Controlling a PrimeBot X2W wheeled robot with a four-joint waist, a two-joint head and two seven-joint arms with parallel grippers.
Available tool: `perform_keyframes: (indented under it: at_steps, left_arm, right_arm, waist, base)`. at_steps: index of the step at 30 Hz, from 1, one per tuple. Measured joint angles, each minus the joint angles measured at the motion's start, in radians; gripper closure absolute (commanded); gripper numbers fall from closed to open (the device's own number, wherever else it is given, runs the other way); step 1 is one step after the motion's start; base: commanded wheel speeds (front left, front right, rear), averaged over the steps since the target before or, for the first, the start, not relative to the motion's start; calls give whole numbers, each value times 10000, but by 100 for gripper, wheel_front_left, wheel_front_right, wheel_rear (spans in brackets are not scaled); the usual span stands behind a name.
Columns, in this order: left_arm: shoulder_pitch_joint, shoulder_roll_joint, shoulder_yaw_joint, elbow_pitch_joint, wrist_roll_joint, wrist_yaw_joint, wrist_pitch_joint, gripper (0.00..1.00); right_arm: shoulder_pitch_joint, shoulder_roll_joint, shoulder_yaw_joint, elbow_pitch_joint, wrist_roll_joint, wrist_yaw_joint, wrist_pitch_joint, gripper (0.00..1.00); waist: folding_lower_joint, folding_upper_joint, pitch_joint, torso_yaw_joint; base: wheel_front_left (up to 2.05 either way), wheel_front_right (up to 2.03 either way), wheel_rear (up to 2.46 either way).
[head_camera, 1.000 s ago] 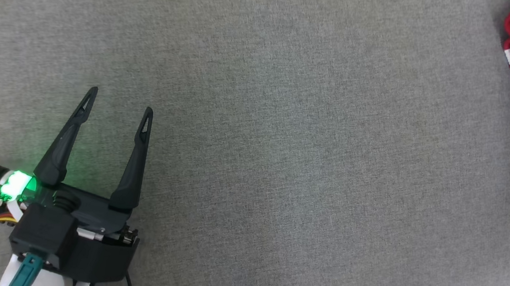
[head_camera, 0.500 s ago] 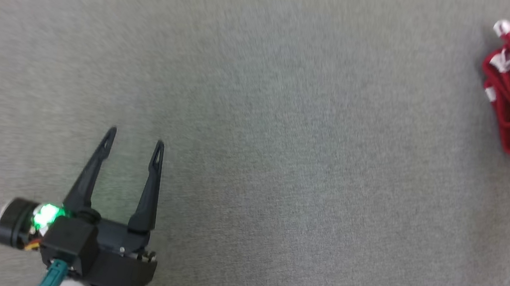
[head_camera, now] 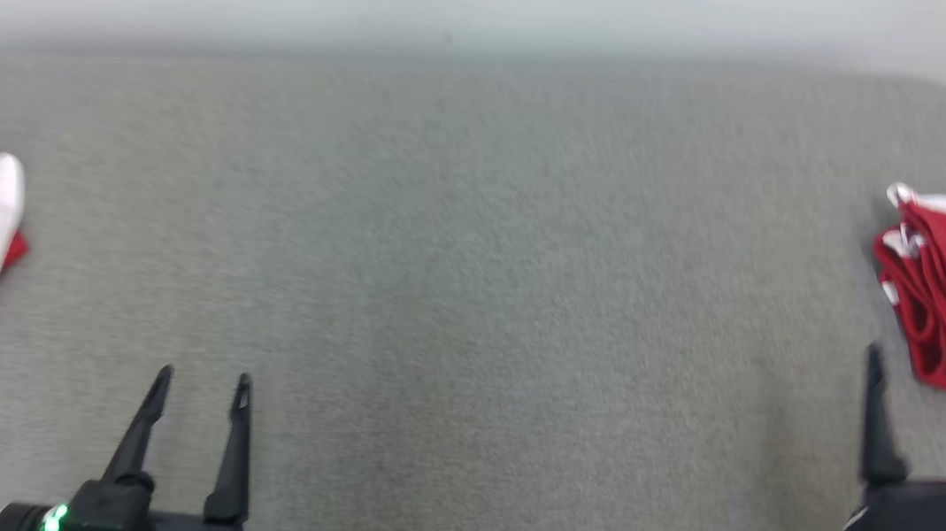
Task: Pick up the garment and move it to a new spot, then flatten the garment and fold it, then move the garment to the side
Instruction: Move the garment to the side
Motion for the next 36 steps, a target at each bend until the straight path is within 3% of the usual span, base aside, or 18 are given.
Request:
perform_keyframes:
  at_steps: [6, 16, 36]
  left_arm:
    - [432, -58, 579, 249, -113, 109, -2, 0]
    - [1135, -161, 1193, 1001, -278, 59, -2, 0]
    - [1406, -244, 1026, 1208, 121, -307, -2, 0]
  right_arm:
    - [1112, 895, -6, -673, 207, 0, -19, 0]
    - [1968, 1902, 489, -86, 255, 0, -343, 0]
    - [2078, 2324, 125, 1037, -136, 0, -790, 0]
  waist:
    - [0, 0, -789, 439]
    - [1, 0, -1782, 868]
    - [3, 2, -2220, 816]
  base:
    - [0, 0, 0]
    - [0, 0, 0]
    - [0, 0, 0]
